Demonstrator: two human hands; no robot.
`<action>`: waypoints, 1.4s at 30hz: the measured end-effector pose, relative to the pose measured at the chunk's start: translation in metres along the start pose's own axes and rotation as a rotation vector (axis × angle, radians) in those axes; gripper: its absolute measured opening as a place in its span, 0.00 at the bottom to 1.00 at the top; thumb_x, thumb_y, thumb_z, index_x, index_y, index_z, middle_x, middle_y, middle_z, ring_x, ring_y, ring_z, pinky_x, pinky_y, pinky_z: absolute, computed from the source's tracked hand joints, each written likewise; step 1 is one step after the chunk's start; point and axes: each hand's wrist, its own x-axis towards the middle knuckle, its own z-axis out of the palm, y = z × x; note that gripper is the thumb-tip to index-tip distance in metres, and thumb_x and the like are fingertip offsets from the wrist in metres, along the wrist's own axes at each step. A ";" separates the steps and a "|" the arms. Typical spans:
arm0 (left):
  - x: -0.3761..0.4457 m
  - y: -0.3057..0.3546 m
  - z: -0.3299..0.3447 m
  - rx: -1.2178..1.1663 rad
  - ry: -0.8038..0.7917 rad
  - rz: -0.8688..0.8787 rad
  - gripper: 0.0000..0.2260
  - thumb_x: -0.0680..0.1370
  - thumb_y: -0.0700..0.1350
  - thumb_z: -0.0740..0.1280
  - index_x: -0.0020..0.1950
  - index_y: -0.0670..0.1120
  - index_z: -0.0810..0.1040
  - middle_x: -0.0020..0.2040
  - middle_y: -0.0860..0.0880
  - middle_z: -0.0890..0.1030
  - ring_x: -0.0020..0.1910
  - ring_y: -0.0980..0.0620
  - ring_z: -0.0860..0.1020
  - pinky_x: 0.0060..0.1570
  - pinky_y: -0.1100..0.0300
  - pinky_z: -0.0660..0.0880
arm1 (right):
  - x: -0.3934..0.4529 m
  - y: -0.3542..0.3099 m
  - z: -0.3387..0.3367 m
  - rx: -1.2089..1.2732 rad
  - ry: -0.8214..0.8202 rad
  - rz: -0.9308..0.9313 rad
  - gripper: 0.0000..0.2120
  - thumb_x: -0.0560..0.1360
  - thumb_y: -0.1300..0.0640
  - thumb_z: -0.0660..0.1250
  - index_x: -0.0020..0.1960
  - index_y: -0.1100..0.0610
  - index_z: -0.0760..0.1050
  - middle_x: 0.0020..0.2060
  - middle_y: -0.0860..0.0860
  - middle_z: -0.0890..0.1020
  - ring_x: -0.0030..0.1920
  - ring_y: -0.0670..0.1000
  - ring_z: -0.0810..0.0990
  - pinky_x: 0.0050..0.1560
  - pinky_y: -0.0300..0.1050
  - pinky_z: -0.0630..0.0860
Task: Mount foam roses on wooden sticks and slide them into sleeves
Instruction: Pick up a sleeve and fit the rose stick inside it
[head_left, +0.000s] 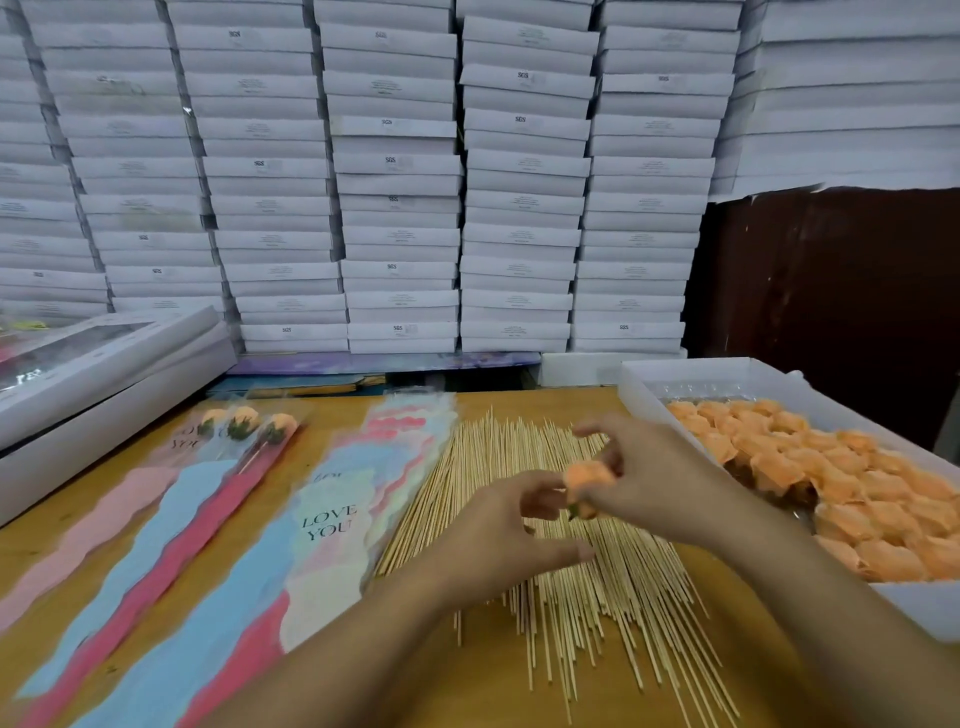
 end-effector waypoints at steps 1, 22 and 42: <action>0.001 -0.001 0.002 -0.007 0.006 0.019 0.23 0.70 0.53 0.78 0.64 0.57 0.78 0.54 0.62 0.83 0.54 0.67 0.79 0.53 0.68 0.78 | 0.001 -0.004 0.010 0.007 -0.009 -0.013 0.30 0.72 0.50 0.75 0.70 0.43 0.68 0.40 0.42 0.82 0.39 0.40 0.82 0.41 0.39 0.79; 0.001 -0.056 -0.055 -1.125 0.416 -0.386 0.16 0.69 0.46 0.76 0.52 0.39 0.82 0.41 0.46 0.84 0.36 0.55 0.81 0.36 0.64 0.81 | 0.035 0.053 0.078 -0.080 0.092 0.313 0.14 0.72 0.45 0.73 0.38 0.52 0.74 0.33 0.46 0.79 0.34 0.46 0.77 0.32 0.41 0.69; -0.003 -0.050 -0.037 -1.027 0.229 -0.376 0.22 0.64 0.46 0.79 0.55 0.41 0.82 0.51 0.43 0.85 0.39 0.52 0.82 0.40 0.61 0.81 | 0.027 0.055 0.074 0.008 -0.027 0.363 0.24 0.72 0.55 0.70 0.23 0.52 0.60 0.18 0.44 0.60 0.21 0.49 0.61 0.28 0.41 0.56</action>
